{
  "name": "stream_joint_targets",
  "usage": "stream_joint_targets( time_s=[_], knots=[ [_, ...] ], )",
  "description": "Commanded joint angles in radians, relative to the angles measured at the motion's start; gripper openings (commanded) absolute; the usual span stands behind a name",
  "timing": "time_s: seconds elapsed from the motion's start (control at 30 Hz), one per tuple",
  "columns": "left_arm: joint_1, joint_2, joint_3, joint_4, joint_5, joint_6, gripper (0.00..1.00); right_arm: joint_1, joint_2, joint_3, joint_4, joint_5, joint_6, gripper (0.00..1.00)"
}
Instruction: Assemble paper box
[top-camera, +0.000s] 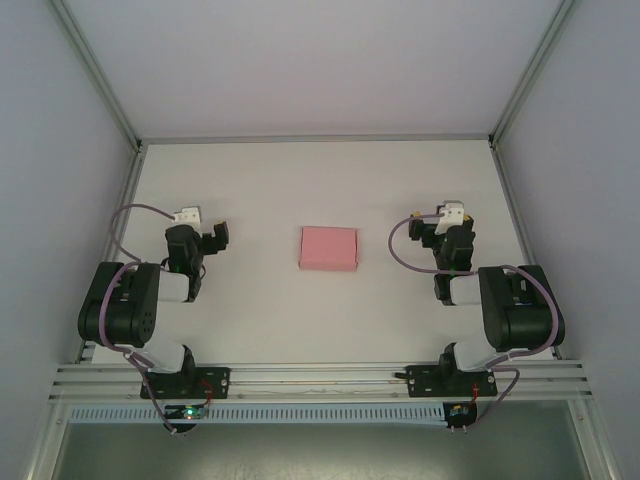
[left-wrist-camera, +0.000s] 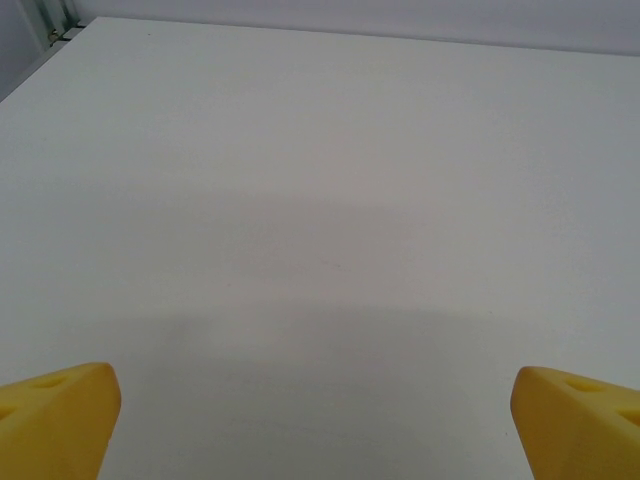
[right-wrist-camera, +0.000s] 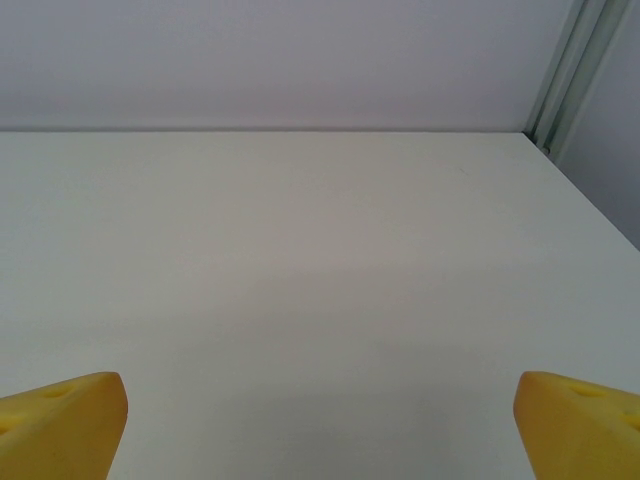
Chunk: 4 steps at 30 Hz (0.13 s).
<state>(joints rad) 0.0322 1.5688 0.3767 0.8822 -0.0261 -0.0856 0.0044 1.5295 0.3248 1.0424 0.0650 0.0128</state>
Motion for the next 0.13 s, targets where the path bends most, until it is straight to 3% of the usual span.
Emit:
stream_joint_targets(
  time_s=[0.0, 0.1],
  knots=[
    [-0.005, -0.012, 0.007, 0.017, 0.004, 0.022, 1.00, 0.004, -0.008, 0.002, 0.002, -0.011, 0.006, 0.99],
    [-0.004, -0.010, 0.004, 0.020, 0.005, 0.023, 1.00, 0.004, -0.010, 0.001, 0.003, -0.011, 0.008, 0.99]
  ],
)
